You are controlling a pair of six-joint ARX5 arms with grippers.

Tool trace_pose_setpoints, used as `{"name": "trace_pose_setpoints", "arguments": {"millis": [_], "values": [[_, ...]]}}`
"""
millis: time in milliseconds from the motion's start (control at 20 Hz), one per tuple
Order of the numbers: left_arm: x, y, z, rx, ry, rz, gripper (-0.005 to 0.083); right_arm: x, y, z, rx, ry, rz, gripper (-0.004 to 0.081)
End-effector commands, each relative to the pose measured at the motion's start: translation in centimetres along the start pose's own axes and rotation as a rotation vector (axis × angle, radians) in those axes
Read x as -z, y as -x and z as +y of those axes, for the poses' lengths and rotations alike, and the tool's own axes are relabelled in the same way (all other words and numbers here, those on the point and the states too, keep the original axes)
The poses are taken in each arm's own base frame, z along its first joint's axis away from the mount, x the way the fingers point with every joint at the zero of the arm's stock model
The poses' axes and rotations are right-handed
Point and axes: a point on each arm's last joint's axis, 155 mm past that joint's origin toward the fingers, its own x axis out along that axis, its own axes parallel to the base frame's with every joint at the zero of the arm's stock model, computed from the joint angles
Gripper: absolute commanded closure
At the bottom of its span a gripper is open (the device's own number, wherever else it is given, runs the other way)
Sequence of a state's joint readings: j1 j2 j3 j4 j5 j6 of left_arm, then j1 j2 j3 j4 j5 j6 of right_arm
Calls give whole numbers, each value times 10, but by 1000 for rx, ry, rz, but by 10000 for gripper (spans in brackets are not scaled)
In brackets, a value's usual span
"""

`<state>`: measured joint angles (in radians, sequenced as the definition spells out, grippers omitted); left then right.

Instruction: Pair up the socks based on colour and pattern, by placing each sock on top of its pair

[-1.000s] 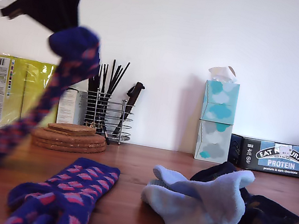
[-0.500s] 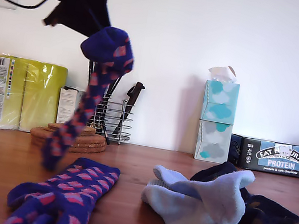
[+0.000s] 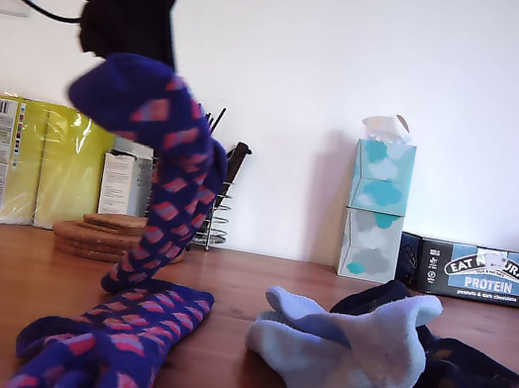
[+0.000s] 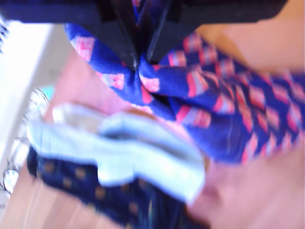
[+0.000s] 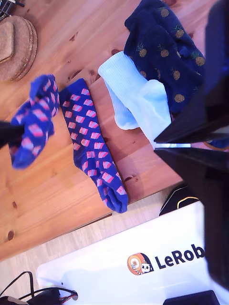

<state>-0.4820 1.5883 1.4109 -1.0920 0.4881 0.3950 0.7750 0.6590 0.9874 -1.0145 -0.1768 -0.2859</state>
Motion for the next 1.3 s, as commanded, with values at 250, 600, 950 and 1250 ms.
{"name": "trace_pose_setpoints", "arguments": {"millis": [250,600,950,1250], "values": [[42,-42,-37,142,37,248,794,-1,-1,2,-7,3,-7,783],[60,-66,-38,167,88,367,441,-1,-1,2,-10,3,-5,783],[57,-62,-38,159,91,355,662,-9,-1,0,0,2,-38,783],[-20,-26,9,-143,96,-16,797,-34,-14,-40,141,-137,-135,783]]}}
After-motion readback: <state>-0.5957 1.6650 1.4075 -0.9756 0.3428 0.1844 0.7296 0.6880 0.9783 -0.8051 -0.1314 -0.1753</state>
